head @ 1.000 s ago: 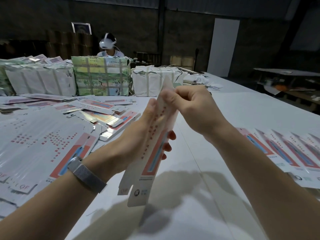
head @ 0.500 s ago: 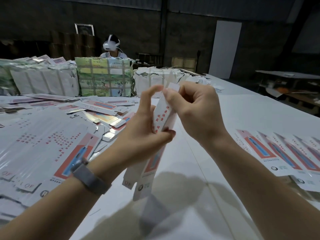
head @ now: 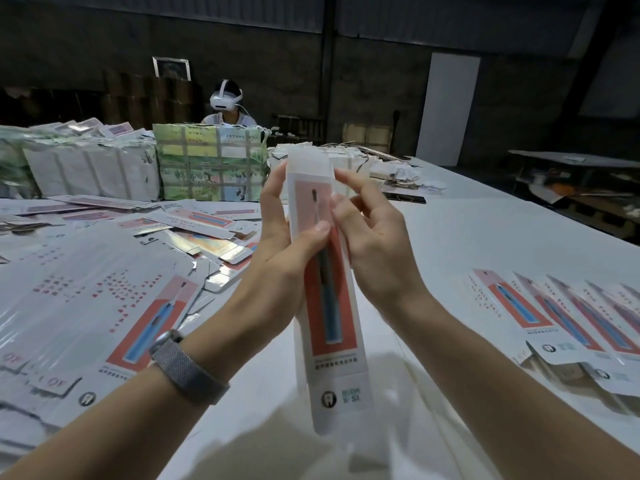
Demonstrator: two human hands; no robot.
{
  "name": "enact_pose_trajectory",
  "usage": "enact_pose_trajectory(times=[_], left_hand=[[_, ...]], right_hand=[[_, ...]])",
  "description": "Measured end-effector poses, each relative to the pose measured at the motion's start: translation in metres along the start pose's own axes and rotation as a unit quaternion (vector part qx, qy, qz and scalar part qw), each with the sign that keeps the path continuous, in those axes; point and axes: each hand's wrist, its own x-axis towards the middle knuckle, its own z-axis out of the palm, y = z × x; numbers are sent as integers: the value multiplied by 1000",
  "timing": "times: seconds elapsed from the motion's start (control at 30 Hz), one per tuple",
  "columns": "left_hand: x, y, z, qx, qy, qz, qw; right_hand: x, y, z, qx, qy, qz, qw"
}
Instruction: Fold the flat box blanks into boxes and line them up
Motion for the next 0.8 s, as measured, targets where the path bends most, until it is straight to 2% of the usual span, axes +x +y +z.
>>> enact_pose_trajectory(times=[0.1, 0.23, 0.47, 0.6, 0.8], left_hand=[[-1, -1, 3, -21, -5, -7, 1000], [-1, 1, 4, -77, -3, -28, 997], [-3, -2, 5, -27, -20, -25, 999], [-3, -6, 3, -54, -4, -47, 997], [-4, -6, 7, -13, 3, -23, 1000]], right_hand=[[-2, -2, 2, 35, 6, -2, 999], [-3, -2, 5, 75, -6, 37, 996], [-4, -4, 2, 89, 27, 31, 995], [-8, -3, 7, 74, 20, 16, 997], [-6, 1, 5, 126, 19, 27, 992]])
